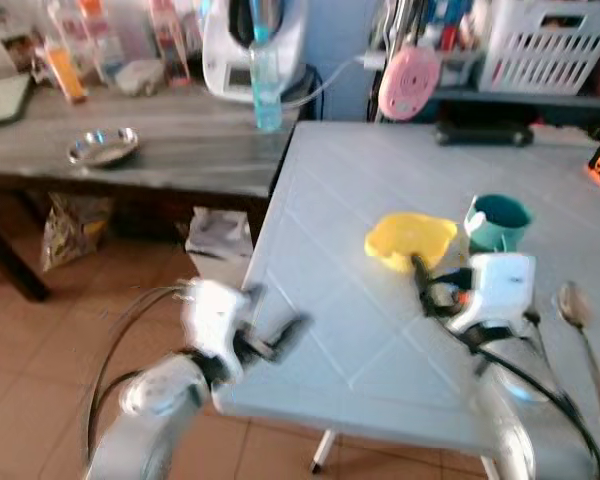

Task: Setting the table

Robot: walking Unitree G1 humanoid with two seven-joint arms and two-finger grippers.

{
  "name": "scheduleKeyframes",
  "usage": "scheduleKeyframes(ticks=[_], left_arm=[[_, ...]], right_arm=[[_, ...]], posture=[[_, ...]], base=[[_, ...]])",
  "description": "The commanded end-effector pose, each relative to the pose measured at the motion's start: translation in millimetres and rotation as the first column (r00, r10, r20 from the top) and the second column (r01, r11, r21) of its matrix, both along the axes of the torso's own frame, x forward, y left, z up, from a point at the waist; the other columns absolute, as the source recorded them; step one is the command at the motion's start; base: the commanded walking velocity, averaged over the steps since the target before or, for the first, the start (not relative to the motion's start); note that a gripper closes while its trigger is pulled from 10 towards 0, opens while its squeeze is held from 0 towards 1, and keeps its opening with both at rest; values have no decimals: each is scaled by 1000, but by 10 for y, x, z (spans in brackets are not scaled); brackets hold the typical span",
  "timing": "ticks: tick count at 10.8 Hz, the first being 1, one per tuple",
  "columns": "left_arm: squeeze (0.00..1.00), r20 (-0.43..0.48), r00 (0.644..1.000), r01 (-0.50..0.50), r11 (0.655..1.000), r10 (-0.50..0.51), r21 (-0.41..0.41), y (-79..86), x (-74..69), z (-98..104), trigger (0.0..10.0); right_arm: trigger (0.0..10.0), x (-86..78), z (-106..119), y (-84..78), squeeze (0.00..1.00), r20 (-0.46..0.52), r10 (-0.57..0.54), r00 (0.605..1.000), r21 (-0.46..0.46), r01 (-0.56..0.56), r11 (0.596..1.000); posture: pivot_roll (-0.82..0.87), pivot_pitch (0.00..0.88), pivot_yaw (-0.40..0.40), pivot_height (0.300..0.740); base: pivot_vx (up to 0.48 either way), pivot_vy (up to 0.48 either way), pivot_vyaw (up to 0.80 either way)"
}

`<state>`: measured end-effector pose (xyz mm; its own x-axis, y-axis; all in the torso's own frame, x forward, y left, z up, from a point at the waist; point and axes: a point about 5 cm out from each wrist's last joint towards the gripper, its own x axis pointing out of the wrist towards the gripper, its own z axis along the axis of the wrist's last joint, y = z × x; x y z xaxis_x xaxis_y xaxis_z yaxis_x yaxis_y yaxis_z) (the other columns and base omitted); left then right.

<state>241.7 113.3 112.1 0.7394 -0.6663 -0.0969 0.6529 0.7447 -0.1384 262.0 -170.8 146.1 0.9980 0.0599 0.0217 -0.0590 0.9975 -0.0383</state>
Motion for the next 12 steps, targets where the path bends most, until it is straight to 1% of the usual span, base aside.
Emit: scheduleKeyframes(ticks=[1,2,3,4,6,7,8,9,10,11,12], left_arm=[[0,8,1000,6,1000,-6,14,59,1,39,10000],[0,8,999,42,999,-42,26,66,2,62,10000],[0,-7,994,105,994,-105,44,98,-8,72,10000],[0,-16,991,130,990,-129,53,117,-13,72,10000],[0,-11,991,137,988,-137,70,162,29,90,10000],[0,-19,988,152,987,-151,59,144,26,100,10000],[0,-27,977,214,976,-212,51,59,-28,107,10000],[0,-30,968,251,967,-250,54,3,-67,112,10000],[0,-31,969,248,967,-247,51,0,-72,113,10000],[0,-35,968,249,967,-247,50,-3,-65,105,10000],[0,-37,968,249,967,-248,51,-6,-63,102,10000]], right_arm=[[10000,1,18,81,0,3,34,999,6,-34,999],[10000,4,0,75,0,-11,42,999,-8,-43,999],[10000,18,-12,43,0,-21,41,999,-17,-41,999],[10000,28,-5,19,0,-21,37,999,-35,-38,999],[10000,77,0,-17,0,-39,38,999,-58,-40,997],[10000,140,-16,-22,0,-80,48,996,-45,-51,998],[10000,232,16,-24,0,-81,84,993,-126,-94,988],[10000,330,98,-42,0,-61,109,992,-200,-119,973],[10000,362,122,-44,0,-62,119,991,-215,-130,968],[10000,443,148,-38,0,-93,142,985,-249,-161,955],[10000,491,138,-33,0,-144,160,977,-278,-195,941]], posture=[[-23,47,28,740],[-28,50,26,740],[-30,53,27,740],[-31,56,28,740],[-33,61,28,740],[-37,67,28,740],[-38,70,26,740],[-36,76,22,740],[-37,79,23,740],[-38,84,25,740],[-38,88,23,740]], base=[[0,0,0],[0,0,0],[0,0,0],[0,0,0],[0,0,0],[0,0,0],[0,0,0],[0,0,0],[0,0,0],[0,0,0],[0,0,0]])
